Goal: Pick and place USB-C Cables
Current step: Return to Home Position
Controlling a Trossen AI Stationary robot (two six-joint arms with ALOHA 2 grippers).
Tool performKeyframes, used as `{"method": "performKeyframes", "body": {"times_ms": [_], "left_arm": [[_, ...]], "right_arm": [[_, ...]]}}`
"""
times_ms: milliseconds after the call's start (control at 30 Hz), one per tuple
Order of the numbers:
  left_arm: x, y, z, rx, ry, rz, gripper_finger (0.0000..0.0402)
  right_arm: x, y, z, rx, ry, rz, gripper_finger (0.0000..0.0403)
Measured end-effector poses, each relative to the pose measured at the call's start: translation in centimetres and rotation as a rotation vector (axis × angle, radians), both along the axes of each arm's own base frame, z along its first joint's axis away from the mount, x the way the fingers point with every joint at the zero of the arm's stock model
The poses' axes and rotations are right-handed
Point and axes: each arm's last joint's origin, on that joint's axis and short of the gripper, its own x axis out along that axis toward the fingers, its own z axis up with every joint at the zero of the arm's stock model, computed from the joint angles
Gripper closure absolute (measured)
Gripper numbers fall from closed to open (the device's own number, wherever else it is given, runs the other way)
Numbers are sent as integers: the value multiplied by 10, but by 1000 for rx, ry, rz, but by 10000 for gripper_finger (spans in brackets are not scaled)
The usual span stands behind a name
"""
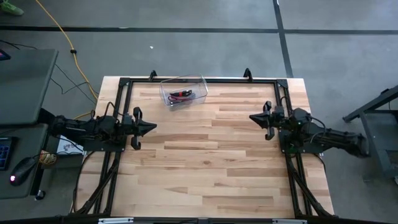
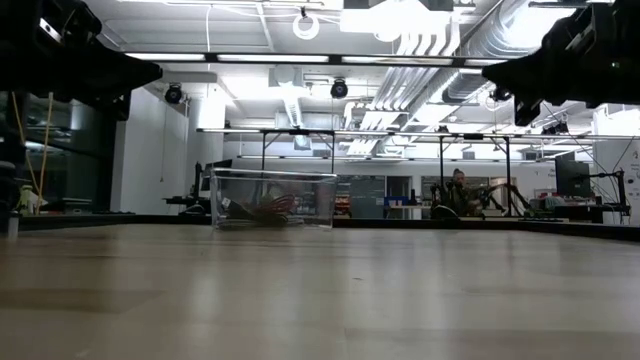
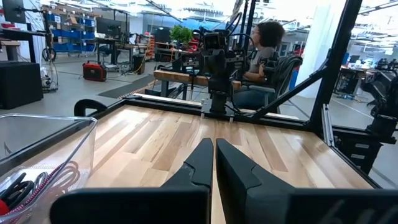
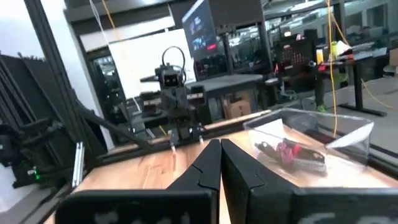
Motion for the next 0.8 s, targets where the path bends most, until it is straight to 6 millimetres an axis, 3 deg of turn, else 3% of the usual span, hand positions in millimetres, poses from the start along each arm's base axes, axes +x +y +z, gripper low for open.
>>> {"method": "performKeyframes", "body": {"times_ms": [467, 800], "left_arm": [[0, 0, 0, 0, -1, -1, 401], [0, 0, 0, 0, -1, -1, 401]], "right_arm": [[5, 19, -2, -140, 26, 43, 403], [5, 22, -7, -120, 80, 60, 403]]}}
